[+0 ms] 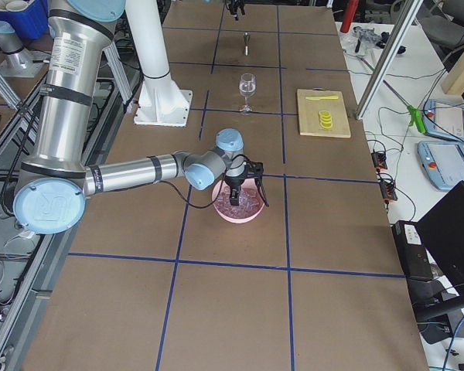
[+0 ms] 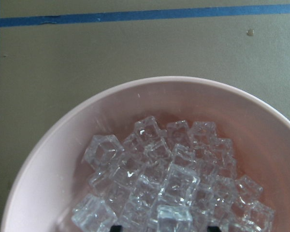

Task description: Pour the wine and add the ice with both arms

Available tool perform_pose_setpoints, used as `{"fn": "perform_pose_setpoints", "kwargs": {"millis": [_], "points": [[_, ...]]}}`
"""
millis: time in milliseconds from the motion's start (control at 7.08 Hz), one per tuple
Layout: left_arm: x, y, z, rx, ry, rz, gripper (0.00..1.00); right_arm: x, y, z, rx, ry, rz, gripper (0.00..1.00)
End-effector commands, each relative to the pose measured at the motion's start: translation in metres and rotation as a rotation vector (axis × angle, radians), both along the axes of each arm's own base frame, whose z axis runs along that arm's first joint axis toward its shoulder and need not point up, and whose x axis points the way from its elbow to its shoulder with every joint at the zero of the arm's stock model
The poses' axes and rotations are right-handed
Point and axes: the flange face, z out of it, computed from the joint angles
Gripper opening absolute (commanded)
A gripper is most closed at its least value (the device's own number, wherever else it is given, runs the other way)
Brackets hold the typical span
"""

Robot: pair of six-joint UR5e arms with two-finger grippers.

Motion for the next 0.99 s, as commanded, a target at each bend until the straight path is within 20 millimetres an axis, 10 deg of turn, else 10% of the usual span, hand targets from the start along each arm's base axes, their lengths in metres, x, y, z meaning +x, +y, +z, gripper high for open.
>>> {"fn": "perform_pose_setpoints", "kwargs": {"millis": [0, 282, 565, 847], "points": [[-0.001, 0.001, 0.000, 0.001, 0.001, -0.003, 1.00, 0.002, 0.000, 0.003, 0.007, 0.011, 0.000, 0.02], [-0.001, 0.001, -0.003, 0.007, 0.004, -0.003, 1.00, 0.005, 0.001, -0.020, 0.040, -0.019, 0.005, 0.00], [-0.006, 0.002, -0.005, 0.025, 0.017, -0.019, 1.00, 0.012, 0.006, -0.103, 0.087, -0.126, 0.056, 0.00], [-0.006, 0.002, -0.005, 0.029, 0.016, -0.018, 1.00, -0.029, -0.023, -0.192, 0.001, -0.286, 0.195, 0.00]]}}
